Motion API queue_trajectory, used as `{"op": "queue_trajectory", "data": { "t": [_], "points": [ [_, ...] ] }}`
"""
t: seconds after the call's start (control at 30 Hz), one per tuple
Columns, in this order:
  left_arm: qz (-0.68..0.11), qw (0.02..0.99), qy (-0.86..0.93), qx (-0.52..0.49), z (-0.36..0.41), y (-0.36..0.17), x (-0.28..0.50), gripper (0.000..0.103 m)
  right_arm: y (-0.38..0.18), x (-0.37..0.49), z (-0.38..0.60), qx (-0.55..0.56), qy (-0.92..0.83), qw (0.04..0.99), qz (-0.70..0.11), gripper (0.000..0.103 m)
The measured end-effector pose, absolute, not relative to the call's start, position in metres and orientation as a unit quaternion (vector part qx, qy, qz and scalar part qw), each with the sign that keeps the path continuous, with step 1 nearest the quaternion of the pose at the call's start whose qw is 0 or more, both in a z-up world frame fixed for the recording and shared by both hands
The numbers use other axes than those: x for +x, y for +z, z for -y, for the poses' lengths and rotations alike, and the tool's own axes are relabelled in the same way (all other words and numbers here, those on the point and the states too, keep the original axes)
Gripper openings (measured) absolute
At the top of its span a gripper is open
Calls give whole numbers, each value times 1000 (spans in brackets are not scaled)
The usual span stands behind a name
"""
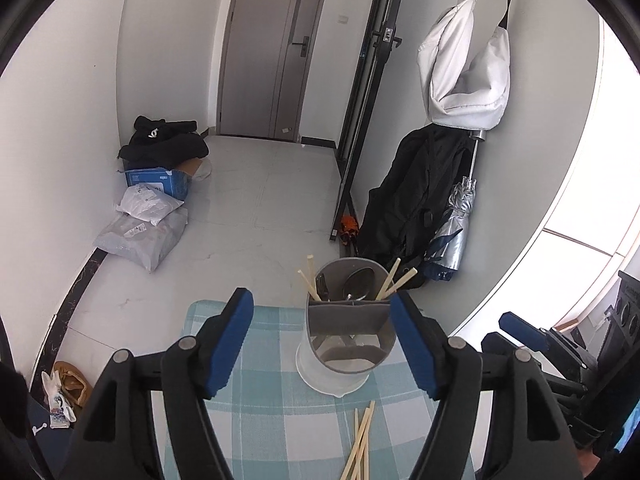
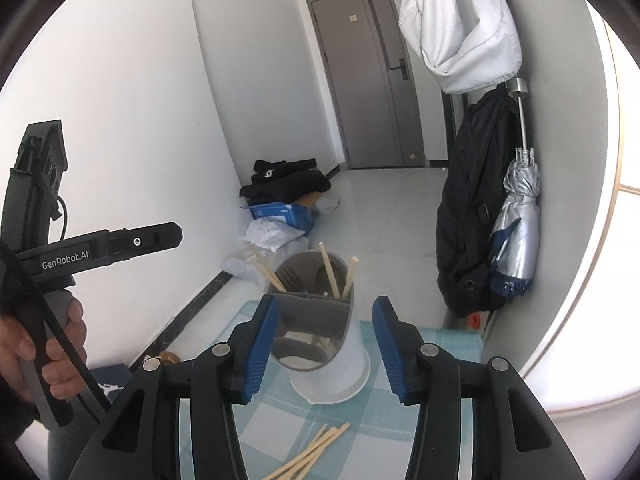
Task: Organize utensils
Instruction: 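Withdraw both open grippers from the caddy toward the loose chopsticks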
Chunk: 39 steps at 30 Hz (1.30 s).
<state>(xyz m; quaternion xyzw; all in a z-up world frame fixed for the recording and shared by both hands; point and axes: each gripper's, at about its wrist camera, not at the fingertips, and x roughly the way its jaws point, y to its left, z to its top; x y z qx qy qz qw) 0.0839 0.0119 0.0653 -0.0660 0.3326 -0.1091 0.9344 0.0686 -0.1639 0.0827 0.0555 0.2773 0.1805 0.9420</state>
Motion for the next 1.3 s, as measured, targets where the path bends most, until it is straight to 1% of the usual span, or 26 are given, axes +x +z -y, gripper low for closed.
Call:
{"op": "queue_trajectory", "data": {
  "t": [0.03,0.07,0.17,0.27,0.33,0.37,0.47,0.83,1.1,1.3],
  "points": [
    [-332,935,-107,-67,-13,65,80,77,83,61,164,56,177,943,-276,58],
    [-329,936,-103,-68,-14,64,74,82,83,56,163,55,173,945,-274,61],
    [-322,939,-98,-66,-15,63,59,83,82,37,162,55,167,947,-268,66],
    [-321,940,-98,-66,-15,59,45,83,77,20,160,58,164,948,-269,69],
    [-321,940,-96,-63,-15,55,38,86,74,10,158,59,162,947,-272,70],
    [-320,940,-95,-63,-16,54,34,89,71,5,157,59,161,947,-273,73],
    [-316,942,-94,-63,-17,46,22,92,63,-8,154,58,156,947,-275,79],
    [-334,937,-81,-55,-22,1,4,92,18,-36,143,47,138,929,-339,80],
    [-386,916,-92,-58,-24,-44,3,92,-22,-40,149,39,111,911,-394,80],
    [-401,909,-96,-66,-25,-54,8,92,-42,-35,146,20,104,899,-424,80]
  ]
}}
